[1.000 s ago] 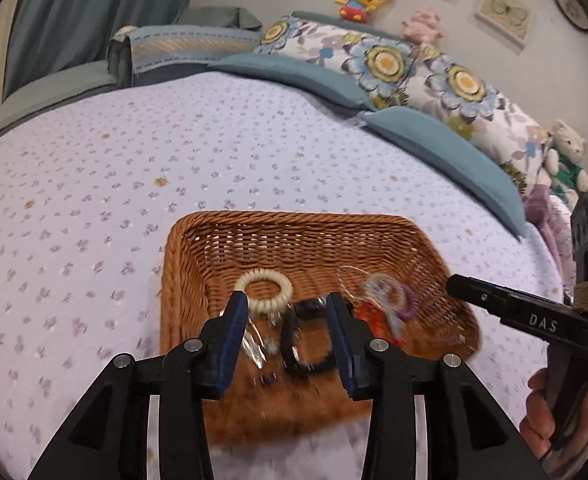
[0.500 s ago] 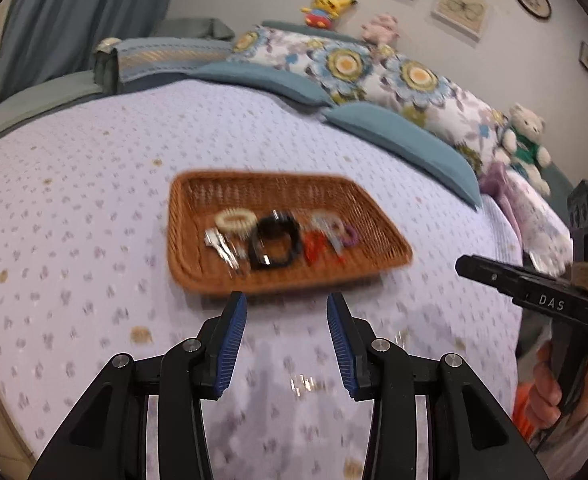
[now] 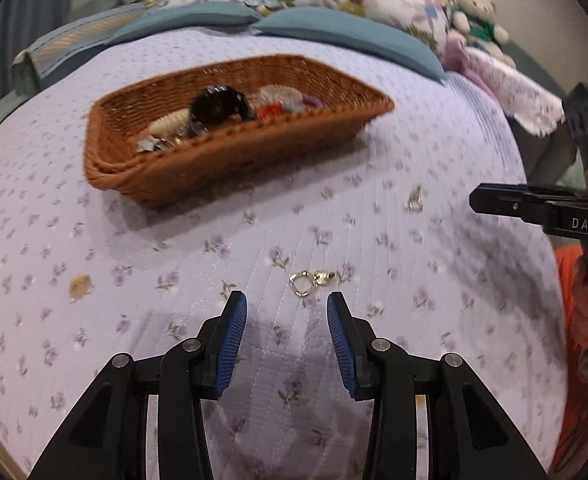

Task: Organize jewelry
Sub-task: 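Grasp the gold earring with the left tool while the right tool grasps the other gold earring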

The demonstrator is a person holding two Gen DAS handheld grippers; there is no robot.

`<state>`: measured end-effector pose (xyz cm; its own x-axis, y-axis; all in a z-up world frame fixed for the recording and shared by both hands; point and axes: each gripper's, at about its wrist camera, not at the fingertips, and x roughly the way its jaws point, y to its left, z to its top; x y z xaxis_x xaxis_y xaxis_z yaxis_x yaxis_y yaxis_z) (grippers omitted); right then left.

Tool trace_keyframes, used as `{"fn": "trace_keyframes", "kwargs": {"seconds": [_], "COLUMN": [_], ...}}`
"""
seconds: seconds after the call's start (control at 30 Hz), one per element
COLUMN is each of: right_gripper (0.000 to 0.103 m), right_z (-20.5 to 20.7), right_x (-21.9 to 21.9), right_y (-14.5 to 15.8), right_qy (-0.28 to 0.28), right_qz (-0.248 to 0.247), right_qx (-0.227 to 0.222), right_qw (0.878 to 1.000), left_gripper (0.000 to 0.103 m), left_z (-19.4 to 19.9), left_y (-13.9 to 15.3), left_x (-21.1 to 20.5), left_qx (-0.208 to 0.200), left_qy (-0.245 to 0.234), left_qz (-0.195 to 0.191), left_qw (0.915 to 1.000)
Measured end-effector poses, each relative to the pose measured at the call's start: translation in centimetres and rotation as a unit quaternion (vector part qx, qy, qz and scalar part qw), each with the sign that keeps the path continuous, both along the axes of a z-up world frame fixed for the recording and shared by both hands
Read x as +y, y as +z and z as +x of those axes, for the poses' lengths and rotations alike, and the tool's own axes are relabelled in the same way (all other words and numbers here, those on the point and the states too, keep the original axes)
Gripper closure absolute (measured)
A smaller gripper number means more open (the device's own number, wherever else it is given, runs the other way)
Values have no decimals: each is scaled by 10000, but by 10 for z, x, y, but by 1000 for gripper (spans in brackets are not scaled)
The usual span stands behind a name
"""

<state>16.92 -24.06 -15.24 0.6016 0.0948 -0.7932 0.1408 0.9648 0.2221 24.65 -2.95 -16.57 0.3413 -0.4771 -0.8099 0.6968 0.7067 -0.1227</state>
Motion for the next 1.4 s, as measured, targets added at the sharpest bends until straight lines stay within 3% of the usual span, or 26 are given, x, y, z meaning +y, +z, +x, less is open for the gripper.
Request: {"fn": "trace_keyframes", "kwargs": {"seconds": [0.23,0.43,0.77,0.87,0.97,1.17,1.27,1.4], "right_gripper": [58,58,58,67,67,69,87,87], "right_z": [17,35,57,57,58,64,63,59], "right_x": [2,1,14,16,16,20,26,38], "right_y": [-23,-27,-34,-34,-36,-38,-37,-35], "right_qy": [114,144,329,437,423,421,612,846], "right_qz": [-27,-63,-248,-222,-197,-338,-313,-463], "right_qx": [208,191,186,148,158,202,152,67], "right_qw": [9997,9997,9990,9987,9988,9983,9975,9953], "left_gripper": [60,60,61,61,61,78,90,93], "left_z": [8,14,6,-1,0,7,0,-11], "left_y": [-8,-13,-13,-13,-13,-16,-16,-14], "left_x": [-12,-31,-38,-40,-38,-37,-42,-45], "left_qx": [19,-100,-66,-73,-59,-74,-245,-382], "left_qy": [-101,-311,-672,-819,-754,-476,-552,-569], "left_qz": [-64,117,90,89,50,81,218,296], "left_qw": [9999,9994,9977,9966,9971,9988,9979,9972]}}
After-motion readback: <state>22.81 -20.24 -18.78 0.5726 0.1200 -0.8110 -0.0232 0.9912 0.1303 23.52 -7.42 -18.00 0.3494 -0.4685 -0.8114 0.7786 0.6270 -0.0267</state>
